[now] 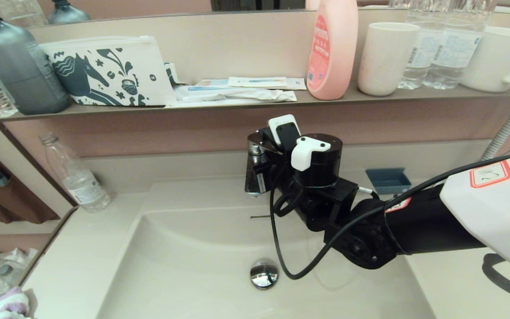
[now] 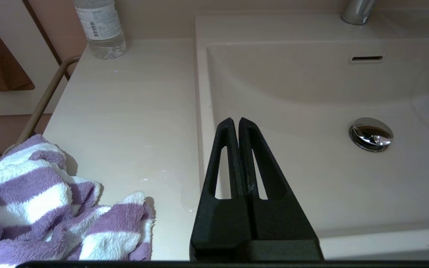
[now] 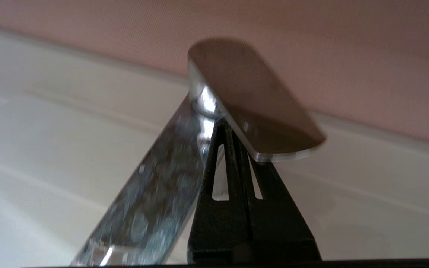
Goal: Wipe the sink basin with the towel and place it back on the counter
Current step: Turn on the faucet
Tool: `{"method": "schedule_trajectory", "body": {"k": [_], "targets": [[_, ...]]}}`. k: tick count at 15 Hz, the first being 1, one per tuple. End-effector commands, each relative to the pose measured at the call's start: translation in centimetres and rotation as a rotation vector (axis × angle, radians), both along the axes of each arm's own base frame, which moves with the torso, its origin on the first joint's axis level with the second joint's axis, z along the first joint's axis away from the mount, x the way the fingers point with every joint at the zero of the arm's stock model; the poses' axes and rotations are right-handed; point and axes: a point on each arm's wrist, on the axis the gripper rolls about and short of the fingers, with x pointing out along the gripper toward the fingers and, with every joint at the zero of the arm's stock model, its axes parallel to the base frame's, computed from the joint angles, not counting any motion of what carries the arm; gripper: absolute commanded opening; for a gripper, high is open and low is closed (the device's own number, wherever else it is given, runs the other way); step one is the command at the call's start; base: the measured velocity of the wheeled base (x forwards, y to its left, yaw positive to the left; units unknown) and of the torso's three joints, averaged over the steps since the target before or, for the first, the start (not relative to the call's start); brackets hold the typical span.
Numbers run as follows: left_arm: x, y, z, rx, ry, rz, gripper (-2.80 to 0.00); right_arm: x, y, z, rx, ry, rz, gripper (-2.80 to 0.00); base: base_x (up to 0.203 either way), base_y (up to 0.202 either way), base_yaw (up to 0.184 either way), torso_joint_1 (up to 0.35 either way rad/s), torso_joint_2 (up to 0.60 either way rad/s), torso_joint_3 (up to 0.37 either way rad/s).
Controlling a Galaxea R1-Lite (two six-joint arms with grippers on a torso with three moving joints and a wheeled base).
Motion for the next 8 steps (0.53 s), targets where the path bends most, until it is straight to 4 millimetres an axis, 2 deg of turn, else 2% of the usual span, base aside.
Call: {"method": "schedule_trajectory", "body": {"k": [1, 8], "targets": [[0.0, 0.0, 0.0, 0.000, -0.001, 0.000, -2.80, 0.5, 0.2, 0.7, 0.024, -0.026, -0.009, -2.80, 0.000, 0.000, 0.000, 0.000, 0.00, 0.000], [0.0, 0.0, 0.0, 0.000, -0.001, 0.000, -2.80, 0.8, 0.1, 2.4, 0.037, -0.073, -0.038, -2.80, 0.000, 0.000, 0.000, 0.000, 0.00, 0.000]]}}
